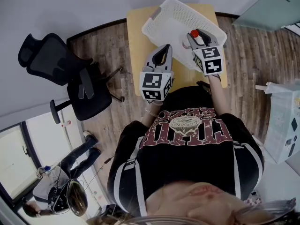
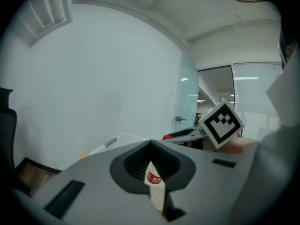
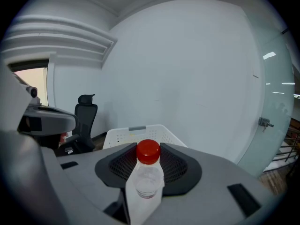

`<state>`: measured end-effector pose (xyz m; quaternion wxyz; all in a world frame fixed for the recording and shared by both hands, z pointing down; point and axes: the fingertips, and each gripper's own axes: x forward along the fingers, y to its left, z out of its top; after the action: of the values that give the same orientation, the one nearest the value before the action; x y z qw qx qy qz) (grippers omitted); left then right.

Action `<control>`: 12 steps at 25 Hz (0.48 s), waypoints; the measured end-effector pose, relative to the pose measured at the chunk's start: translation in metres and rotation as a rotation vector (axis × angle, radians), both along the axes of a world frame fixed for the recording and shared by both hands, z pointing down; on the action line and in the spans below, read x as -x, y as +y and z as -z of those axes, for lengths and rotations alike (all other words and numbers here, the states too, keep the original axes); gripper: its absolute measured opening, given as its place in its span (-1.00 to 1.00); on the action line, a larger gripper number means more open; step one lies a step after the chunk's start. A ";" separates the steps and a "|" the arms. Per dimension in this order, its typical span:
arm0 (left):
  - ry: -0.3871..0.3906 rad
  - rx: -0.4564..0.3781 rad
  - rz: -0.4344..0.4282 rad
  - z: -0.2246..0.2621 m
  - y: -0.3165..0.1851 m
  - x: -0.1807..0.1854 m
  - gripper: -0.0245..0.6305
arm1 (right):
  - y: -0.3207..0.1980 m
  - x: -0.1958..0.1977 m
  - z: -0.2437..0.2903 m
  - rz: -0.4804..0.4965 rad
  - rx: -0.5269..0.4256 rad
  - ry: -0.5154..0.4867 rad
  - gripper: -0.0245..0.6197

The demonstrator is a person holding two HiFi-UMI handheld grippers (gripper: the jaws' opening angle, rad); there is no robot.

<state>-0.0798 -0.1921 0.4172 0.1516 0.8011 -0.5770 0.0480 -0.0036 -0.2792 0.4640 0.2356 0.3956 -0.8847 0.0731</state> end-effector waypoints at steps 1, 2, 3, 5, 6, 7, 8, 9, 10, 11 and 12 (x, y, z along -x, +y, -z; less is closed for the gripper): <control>0.000 0.000 0.003 0.000 0.001 0.000 -0.80 | 0.001 0.000 0.004 0.002 -0.006 -0.004 -0.45; 0.001 0.000 0.005 0.000 0.002 0.001 -0.80 | 0.001 0.001 0.007 0.004 -0.012 -0.009 -0.45; 0.001 0.000 0.007 0.000 0.003 0.002 -0.80 | 0.002 0.001 0.011 0.006 -0.018 -0.014 -0.45; 0.001 0.000 0.011 0.001 0.005 0.003 -0.80 | 0.003 0.003 0.019 0.011 -0.030 -0.025 -0.45; 0.001 0.000 0.013 0.001 0.006 0.003 -0.80 | 0.003 0.004 0.023 0.014 -0.034 -0.032 -0.45; 0.001 0.000 0.015 0.001 0.006 0.003 -0.80 | 0.003 0.004 0.027 0.017 -0.038 -0.039 -0.45; 0.001 0.000 0.017 0.001 0.007 0.003 -0.80 | 0.004 0.005 0.030 0.020 -0.042 -0.047 -0.45; 0.001 -0.001 0.019 0.001 0.007 0.003 -0.80 | 0.004 0.005 0.034 0.023 -0.045 -0.055 -0.45; 0.001 -0.001 0.021 0.001 0.007 0.003 -0.80 | 0.004 0.005 0.037 0.026 -0.048 -0.062 -0.45; 0.000 -0.001 0.022 0.001 0.007 0.003 -0.80 | 0.005 0.006 0.040 0.029 -0.050 -0.069 -0.45; 0.000 0.000 0.025 0.001 0.008 0.003 -0.80 | 0.006 0.006 0.043 0.033 -0.054 -0.074 -0.45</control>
<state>-0.0832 -0.1843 0.4166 0.1521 0.7940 -0.5868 0.0459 -0.0101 -0.2735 0.4211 0.1933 0.3843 -0.9007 0.0601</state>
